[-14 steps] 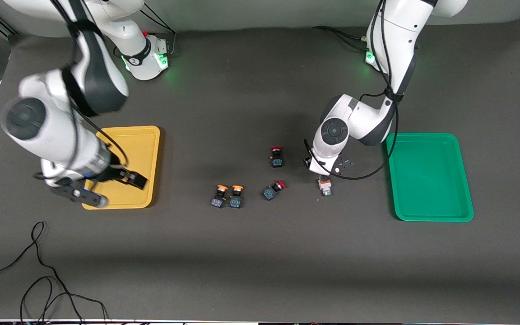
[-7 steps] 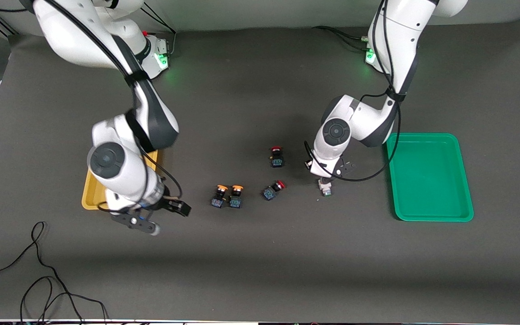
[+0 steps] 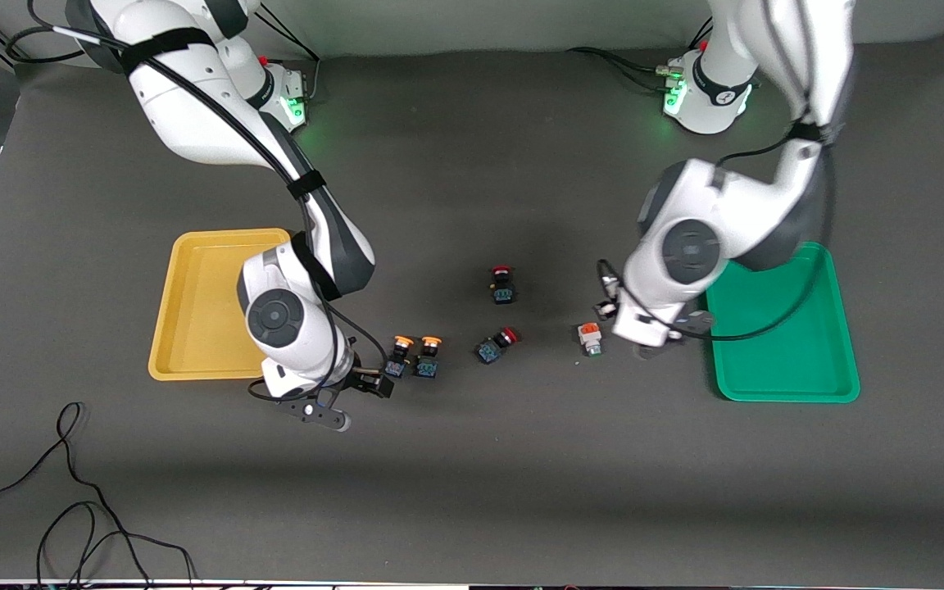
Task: Place green and yellow buttons in trays
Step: 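Lift the white button with the left gripper while the right gripper reaches a blue button, then lower the white button into the green tray while the right gripper grasps, then reach the second white button with the left gripper while the right gripper carries, then grasp the white button with the left gripper while the right gripper lowers, then carry the white button into the green tray while the right gripper reaches, then release the white button and raise the left gripper while the right gripper grasps, then carry the second blue button to the yellow tray and lower it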
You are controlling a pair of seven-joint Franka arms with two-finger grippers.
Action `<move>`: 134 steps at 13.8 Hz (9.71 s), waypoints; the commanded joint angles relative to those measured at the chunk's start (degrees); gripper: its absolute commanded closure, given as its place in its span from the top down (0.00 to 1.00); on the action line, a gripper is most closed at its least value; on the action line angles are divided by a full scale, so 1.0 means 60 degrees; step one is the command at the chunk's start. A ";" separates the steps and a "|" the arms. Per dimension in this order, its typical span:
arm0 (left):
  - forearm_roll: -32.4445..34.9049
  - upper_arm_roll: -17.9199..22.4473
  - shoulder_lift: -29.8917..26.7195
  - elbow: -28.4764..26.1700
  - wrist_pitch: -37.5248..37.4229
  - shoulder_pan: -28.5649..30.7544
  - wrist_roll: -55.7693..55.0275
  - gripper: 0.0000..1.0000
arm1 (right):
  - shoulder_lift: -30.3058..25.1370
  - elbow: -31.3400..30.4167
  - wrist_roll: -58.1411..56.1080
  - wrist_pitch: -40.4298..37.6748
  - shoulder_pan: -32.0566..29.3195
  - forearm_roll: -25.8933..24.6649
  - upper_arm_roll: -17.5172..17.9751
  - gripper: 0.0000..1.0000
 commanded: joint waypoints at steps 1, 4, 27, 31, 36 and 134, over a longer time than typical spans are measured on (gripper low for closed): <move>-0.0035 -0.0079 -0.0656 -0.0066 -0.0818 0.0962 0.1698 0.18 | 0.0367 0.0254 0.0175 0.0374 0.0258 0.0161 -0.0107 1.00; 0.0038 -0.0065 -0.0950 -0.0153 -0.1288 0.2294 0.3836 0.18 | 0.0602 0.0210 0.0175 0.0391 0.0476 0.0598 -0.0107 1.00; 0.1474 -0.0079 0.0092 -0.2575 0.3275 0.4086 0.6274 1.00 | 0.0617 -0.0698 0.0146 -0.0005 0.0858 0.0733 -0.0195 1.00; 0.1342 -0.0167 -0.0204 -0.0145 0.0313 0.3969 0.6962 1.00 | 0.0617 -0.0976 0.0132 0.0010 0.0858 0.0675 -0.0210 1.00; 0.1196 -0.0722 -0.0145 0.1253 -0.0922 0.3939 0.7066 1.00 | 0.0588 -0.1006 0.0117 0.0010 0.0785 0.0659 -0.0210 0.06; 0.0287 0.0534 -0.3690 0.1223 -0.4395 0.3093 0.7844 1.00 | -0.2515 0.0607 -0.2968 -0.6170 0.3246 0.2564 -0.5201 0.00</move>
